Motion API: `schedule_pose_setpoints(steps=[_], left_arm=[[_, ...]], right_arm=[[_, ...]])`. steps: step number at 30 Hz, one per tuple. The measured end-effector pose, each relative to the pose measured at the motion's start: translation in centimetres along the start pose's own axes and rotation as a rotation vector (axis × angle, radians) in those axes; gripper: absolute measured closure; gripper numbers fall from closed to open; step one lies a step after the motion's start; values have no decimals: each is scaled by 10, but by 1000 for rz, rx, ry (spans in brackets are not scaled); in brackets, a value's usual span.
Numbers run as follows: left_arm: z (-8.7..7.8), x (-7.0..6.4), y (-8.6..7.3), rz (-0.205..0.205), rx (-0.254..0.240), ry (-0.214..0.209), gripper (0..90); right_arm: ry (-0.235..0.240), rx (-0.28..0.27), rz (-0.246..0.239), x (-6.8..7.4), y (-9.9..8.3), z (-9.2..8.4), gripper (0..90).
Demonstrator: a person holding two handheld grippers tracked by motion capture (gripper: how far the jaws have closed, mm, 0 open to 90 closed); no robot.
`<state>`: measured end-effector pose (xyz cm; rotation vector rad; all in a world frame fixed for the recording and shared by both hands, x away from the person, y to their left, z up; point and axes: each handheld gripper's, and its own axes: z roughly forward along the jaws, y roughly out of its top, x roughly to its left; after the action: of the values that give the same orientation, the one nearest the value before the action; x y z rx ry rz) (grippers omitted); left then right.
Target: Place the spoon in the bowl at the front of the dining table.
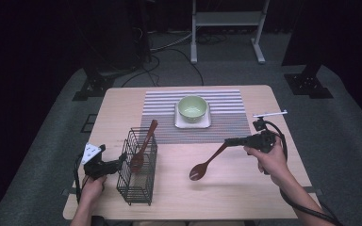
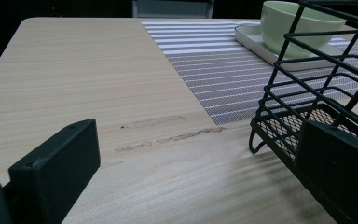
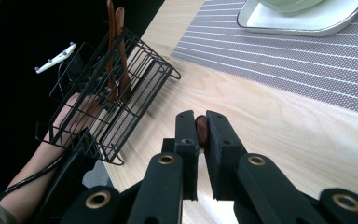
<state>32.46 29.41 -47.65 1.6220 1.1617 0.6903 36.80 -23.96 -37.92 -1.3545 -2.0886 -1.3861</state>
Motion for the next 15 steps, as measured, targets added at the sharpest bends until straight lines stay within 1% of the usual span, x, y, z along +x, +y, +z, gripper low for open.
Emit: schedule_pose_setpoints(steps=[15], left_arm=[[0, 0, 0, 1, -1, -1, 0]], right_arm=[[-28, -24, 6, -5, 7, -5, 828]])
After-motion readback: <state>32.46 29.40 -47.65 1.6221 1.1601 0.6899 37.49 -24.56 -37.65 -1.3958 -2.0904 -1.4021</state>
